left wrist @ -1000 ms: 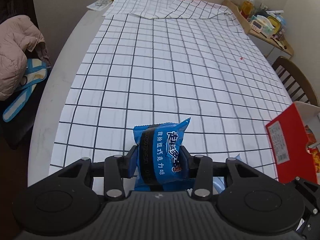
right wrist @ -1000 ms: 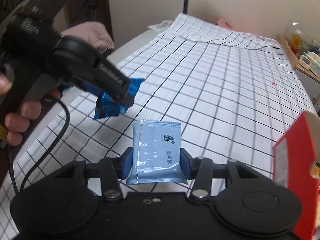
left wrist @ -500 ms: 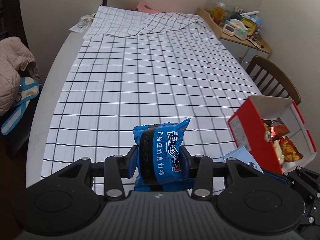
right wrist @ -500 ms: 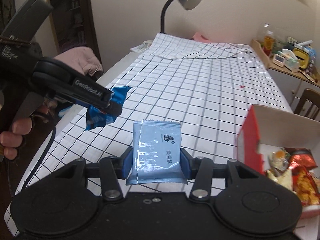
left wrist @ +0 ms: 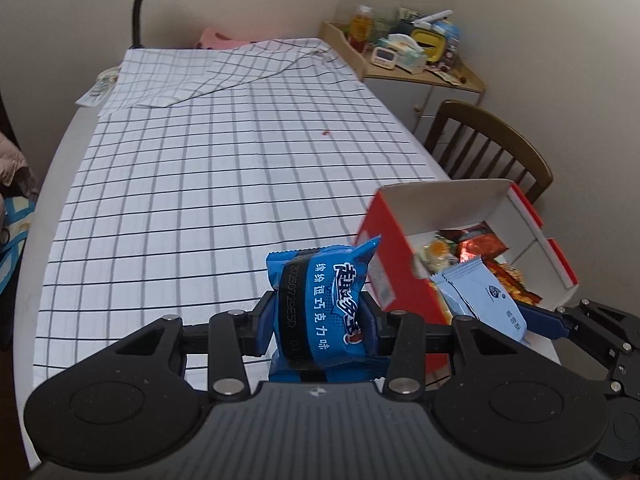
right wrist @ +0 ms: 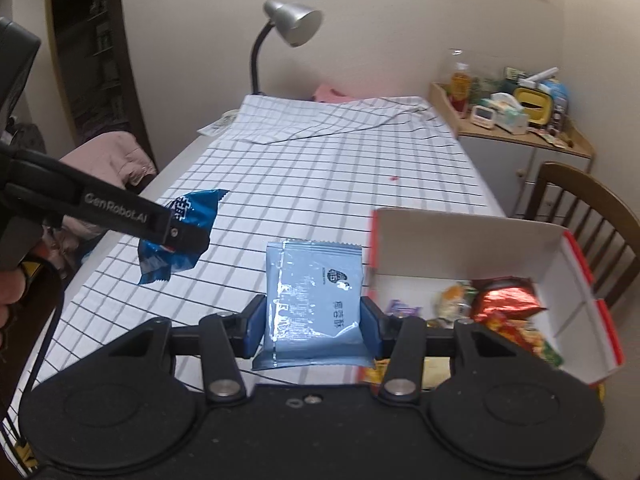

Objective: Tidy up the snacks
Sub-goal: 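Carry the blue packet and light blue packet into the box and open both tools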

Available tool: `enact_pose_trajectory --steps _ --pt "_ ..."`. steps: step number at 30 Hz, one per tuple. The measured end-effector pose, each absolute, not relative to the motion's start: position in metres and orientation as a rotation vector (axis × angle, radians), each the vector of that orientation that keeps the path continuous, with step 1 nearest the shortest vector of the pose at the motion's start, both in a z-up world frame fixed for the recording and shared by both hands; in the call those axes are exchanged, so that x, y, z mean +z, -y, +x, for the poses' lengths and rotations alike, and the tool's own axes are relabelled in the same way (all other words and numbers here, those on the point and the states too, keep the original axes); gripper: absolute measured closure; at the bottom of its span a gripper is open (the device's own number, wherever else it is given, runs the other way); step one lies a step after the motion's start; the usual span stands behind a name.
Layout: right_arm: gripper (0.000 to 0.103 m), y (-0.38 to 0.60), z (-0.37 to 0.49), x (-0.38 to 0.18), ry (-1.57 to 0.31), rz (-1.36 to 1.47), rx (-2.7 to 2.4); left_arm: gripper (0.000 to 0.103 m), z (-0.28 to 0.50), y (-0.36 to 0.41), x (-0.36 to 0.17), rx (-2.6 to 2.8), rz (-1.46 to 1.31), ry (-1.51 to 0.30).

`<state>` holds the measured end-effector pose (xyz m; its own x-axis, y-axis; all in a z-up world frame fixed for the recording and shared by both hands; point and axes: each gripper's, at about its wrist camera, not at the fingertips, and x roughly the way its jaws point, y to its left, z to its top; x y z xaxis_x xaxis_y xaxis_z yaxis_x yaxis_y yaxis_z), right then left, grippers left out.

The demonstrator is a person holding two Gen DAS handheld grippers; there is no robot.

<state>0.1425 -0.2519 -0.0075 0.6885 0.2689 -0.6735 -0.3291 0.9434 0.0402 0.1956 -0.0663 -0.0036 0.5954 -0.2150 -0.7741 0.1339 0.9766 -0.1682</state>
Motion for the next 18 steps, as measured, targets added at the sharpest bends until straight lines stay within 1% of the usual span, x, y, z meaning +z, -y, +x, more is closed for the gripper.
enact_pose_trajectory --steps 8,18 --pt "0.056 0.31 0.144 -0.001 -0.721 -0.081 0.289 0.061 0.2 0.134 0.0 -0.242 -0.075 -0.91" --pt "0.056 0.378 0.161 -0.009 -0.735 -0.053 0.258 0.061 0.215 0.203 -0.011 -0.242 -0.035 -0.934"
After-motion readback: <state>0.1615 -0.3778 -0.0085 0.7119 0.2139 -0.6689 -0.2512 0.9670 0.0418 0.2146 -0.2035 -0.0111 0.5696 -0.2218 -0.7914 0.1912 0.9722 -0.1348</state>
